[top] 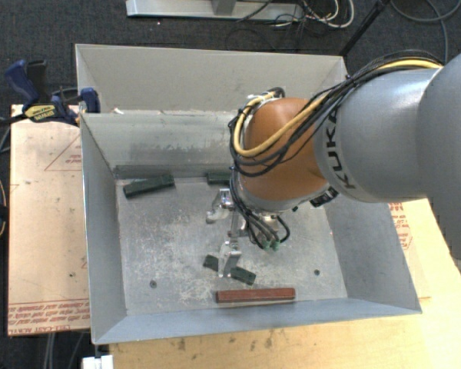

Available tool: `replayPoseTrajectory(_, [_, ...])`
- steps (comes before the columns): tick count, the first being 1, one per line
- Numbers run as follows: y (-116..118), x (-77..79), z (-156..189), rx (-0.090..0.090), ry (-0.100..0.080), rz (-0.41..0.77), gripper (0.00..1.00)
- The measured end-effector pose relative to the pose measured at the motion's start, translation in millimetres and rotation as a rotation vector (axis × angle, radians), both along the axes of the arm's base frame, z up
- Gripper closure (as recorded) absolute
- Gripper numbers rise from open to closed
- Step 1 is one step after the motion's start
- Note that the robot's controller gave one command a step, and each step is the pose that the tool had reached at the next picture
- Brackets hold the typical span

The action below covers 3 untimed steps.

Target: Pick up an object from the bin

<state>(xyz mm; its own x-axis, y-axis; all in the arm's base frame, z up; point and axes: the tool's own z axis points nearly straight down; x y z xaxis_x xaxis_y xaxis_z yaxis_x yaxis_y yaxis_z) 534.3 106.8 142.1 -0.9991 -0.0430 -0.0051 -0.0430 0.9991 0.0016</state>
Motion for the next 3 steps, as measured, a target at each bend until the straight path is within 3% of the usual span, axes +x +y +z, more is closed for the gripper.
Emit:
replayPoseTrajectory(1, [2,-15.5,-64,0.006,-0.016,-0.036,1.0])
replayPoseTrajectory(2, [2,-15.5,-64,0.006,-0.016,-0.036,1.0])
replayPoseTrajectory(3, [-15,-11.5,71,0.0,0.002,-0.069,1.0])
